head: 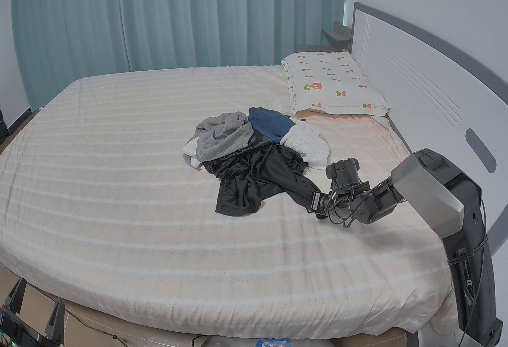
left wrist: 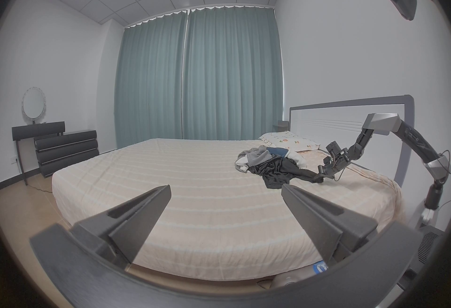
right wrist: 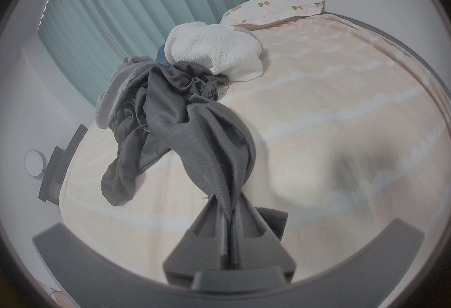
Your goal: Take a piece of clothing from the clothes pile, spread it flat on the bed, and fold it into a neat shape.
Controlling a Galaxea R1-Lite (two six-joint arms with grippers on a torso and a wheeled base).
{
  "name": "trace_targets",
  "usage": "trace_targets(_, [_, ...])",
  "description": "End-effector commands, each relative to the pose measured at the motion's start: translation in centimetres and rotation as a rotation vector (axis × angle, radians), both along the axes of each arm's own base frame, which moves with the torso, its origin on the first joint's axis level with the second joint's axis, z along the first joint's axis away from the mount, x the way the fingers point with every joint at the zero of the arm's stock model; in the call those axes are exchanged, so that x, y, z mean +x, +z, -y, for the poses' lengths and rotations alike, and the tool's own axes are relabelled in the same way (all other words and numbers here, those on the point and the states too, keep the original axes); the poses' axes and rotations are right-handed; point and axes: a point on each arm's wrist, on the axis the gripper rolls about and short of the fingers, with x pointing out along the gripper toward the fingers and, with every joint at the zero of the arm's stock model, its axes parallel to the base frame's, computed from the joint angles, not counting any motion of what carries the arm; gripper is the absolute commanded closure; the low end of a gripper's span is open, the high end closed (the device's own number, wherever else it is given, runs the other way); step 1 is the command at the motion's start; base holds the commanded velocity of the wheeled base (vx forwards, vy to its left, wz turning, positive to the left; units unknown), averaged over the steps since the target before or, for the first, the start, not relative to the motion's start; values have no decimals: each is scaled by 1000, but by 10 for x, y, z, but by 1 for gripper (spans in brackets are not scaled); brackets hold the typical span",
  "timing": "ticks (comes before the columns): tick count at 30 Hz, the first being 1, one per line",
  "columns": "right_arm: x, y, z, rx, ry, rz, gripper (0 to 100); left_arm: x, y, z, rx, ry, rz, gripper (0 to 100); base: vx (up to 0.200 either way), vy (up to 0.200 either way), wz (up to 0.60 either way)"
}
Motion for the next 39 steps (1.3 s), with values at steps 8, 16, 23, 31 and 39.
trace_targets(8, [-76,76,21,165,41,24,100,0,-5,0,8,1,0,0,0,0,0])
trace_targets(16, [-159,117,31,320,87,182,100,0,-5,0,7,0,2,0,0,0,0])
trace_targets(23, [-210,152,33,390,157,299,100,-1,-1,0,-16,-1,25,0,0,0,0])
trace_targets(31, [-245,179,27,448,249,370,100,20,92,1,3,-115,32,0,0,0,0])
trace_targets(39, [-246,180,26,446,259,377,100,108,100,22,35,-333,-219,0,0,0,0])
